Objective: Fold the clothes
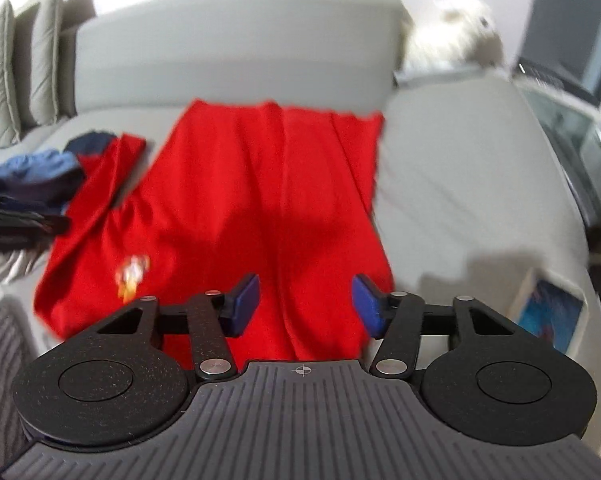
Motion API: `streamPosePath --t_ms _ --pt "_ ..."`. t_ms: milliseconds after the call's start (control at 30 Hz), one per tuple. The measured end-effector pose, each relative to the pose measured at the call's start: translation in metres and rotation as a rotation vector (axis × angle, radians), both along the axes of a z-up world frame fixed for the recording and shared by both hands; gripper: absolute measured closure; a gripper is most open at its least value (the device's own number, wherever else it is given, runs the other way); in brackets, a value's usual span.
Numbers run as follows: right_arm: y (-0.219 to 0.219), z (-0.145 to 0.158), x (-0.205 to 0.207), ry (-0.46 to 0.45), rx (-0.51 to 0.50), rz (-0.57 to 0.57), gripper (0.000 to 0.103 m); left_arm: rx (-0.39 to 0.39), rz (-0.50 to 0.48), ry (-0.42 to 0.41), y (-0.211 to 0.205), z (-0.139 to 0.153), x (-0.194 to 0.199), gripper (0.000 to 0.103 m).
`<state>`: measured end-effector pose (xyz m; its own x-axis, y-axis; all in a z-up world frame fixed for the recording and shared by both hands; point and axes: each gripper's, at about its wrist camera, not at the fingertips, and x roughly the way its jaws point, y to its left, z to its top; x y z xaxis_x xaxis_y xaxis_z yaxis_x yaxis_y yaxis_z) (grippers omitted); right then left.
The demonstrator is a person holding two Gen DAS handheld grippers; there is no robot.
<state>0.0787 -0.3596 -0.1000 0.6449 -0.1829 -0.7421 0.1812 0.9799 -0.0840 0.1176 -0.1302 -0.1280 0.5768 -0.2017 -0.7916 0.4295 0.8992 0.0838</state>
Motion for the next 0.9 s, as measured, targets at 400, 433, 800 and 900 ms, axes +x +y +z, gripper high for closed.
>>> streamPosePath --t_ms 400,433,800,900 --pt "-0.038 -0.076 0.233 0.009 -0.041 0.104 0.071 -0.127 0.111 0.039 -0.041 -0.062 0.12 0.071" --pt "-0.041 -0.084 0.248 0.014 -0.042 0.103 0.071 -0.133 0.12 0.05 -0.04 -0.066 0.123 0.071" --pt "-0.052 -0.131 0.3 0.068 -0.02 0.081 0.056 -0.154 0.161 0.131 -0.027 -0.097 0.136 0.068" --pt "-0.052 -0.127 0.297 0.069 0.028 0.1 0.06 -0.156 0.167 0.134 -0.028 -0.099 0.136 0.067"
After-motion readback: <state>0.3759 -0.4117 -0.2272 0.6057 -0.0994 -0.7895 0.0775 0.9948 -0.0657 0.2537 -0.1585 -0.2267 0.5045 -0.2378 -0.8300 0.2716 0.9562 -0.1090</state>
